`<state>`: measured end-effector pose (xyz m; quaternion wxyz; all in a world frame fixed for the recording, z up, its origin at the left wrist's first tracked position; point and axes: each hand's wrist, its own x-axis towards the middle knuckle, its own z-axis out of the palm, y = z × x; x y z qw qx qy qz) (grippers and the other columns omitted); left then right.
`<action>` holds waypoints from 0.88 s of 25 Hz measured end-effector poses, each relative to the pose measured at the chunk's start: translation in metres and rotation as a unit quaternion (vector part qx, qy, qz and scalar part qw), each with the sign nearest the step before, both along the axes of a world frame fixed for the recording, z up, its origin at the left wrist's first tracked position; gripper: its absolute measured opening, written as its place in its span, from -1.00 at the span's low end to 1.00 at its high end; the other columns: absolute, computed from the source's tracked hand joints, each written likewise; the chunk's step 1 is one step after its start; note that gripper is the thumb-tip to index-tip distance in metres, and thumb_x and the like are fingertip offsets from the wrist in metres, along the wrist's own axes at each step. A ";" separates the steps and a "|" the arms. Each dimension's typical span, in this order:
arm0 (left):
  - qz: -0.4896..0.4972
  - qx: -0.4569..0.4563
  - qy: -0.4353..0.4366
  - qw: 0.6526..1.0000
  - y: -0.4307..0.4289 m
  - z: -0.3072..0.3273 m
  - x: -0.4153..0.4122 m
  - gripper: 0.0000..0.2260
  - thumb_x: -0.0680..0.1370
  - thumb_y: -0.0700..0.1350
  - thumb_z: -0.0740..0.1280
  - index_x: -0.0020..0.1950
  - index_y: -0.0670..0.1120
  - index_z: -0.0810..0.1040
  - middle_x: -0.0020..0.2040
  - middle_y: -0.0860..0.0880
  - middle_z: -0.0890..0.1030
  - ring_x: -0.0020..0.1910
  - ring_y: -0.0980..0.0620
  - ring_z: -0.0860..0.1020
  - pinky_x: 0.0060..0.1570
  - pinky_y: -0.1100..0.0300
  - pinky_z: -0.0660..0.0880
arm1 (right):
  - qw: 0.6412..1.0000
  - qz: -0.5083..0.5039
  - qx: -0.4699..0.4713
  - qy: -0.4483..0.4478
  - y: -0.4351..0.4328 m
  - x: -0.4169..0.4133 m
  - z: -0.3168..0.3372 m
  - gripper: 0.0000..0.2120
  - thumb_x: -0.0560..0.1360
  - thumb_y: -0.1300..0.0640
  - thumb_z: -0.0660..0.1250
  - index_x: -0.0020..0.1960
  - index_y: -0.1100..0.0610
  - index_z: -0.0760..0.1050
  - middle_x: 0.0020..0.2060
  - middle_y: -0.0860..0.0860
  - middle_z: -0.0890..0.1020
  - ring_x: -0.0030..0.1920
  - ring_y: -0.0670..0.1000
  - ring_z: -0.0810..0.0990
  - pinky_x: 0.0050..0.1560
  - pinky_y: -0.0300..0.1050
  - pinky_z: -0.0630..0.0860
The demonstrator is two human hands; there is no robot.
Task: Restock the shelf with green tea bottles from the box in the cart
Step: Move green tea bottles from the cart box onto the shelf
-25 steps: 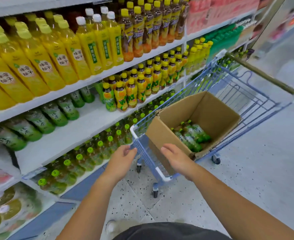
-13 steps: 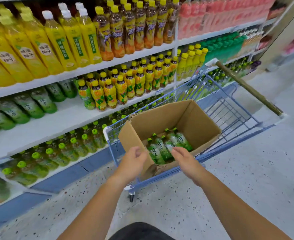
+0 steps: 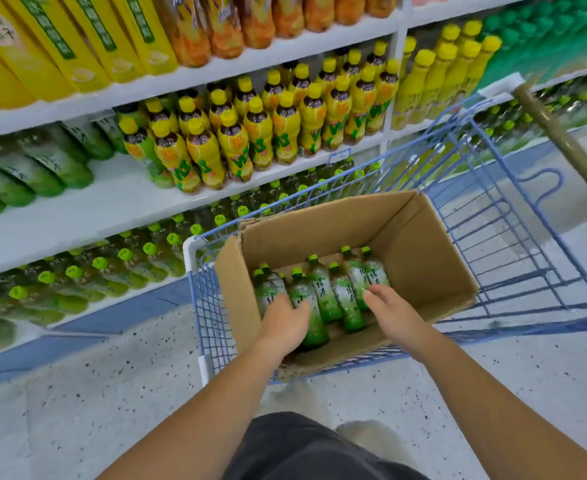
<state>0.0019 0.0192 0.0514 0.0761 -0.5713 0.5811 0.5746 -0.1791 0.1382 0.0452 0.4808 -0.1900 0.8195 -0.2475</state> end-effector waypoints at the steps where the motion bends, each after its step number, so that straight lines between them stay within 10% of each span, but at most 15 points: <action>1: 0.006 0.006 -0.017 1.000 -0.002 -0.004 -0.006 -0.78 0.66 0.06 0.18 0.26 0.03 0.33 -0.13 0.10 0.46 -0.27 0.16 0.44 -0.19 0.13 0.40 | 1.000 0.021 0.010 -0.005 -0.005 -0.008 -0.011 -0.45 0.65 -0.20 0.10 0.56 0.02 0.23 0.48 0.00 0.38 0.36 0.00 0.39 0.28 -0.06 0.30; 4: 0.048 0.015 -0.048 0.998 -0.008 -0.010 -0.023 -0.86 0.65 0.01 0.17 0.12 -0.04 0.39 0.02 -0.15 0.60 -0.25 -0.02 0.51 -0.25 0.10 0.40 | 0.996 0.065 0.036 -0.044 -0.018 -0.020 -0.040 -0.44 0.65 -0.20 0.10 0.56 0.05 0.23 0.49 0.03 0.36 0.44 0.06 0.36 0.23 -0.12 0.25; 6: 0.093 0.004 -0.075 0.993 -0.011 -0.023 -0.036 -0.62 0.64 0.00 0.18 0.38 -0.18 0.37 0.24 -0.26 0.54 -0.14 -0.07 0.54 -0.19 0.07 0.45 | 0.990 0.111 0.056 -0.061 -0.028 -0.027 -0.064 -0.44 0.65 -0.20 0.10 0.55 0.04 0.23 0.49 0.05 0.36 0.43 0.08 0.37 0.21 -0.14 0.23; 12: 0.180 0.025 -0.204 0.962 -0.005 -0.075 -0.063 -0.38 0.65 0.09 0.20 0.57 -0.22 0.06 0.50 -0.24 0.29 0.41 -0.26 0.37 0.37 -0.09 0.37 | 0.973 0.179 0.102 -0.101 -0.070 -0.045 -0.146 -0.49 0.65 -0.20 0.09 0.53 -0.01 0.26 0.47 0.04 0.37 0.32 0.10 0.41 0.23 -0.01 0.33; 18: 0.062 -0.068 -0.378 0.921 0.024 -0.121 -0.056 -0.29 0.60 0.00 0.31 0.56 -0.29 0.02 0.44 -0.24 0.34 0.38 -0.24 0.39 0.30 0.00 0.39 | 0.952 0.241 0.138 -0.131 -0.089 -0.029 -0.228 -0.40 0.64 -0.18 0.14 0.57 0.09 0.18 0.49 0.12 0.35 0.33 0.16 0.45 0.23 -0.03 0.37; 22: -0.036 -0.100 -0.463 0.880 0.014 -0.149 -0.055 -0.41 0.60 0.01 0.33 0.48 -0.30 0.26 0.33 -0.20 0.47 0.24 -0.13 0.54 0.14 0.11 0.51 | 0.951 0.257 0.120 -0.124 -0.094 -0.015 -0.261 -0.51 0.56 -0.20 0.30 0.34 0.09 0.39 0.16 0.05 0.53 -0.08 -0.02 0.47 -0.01 -0.10 0.37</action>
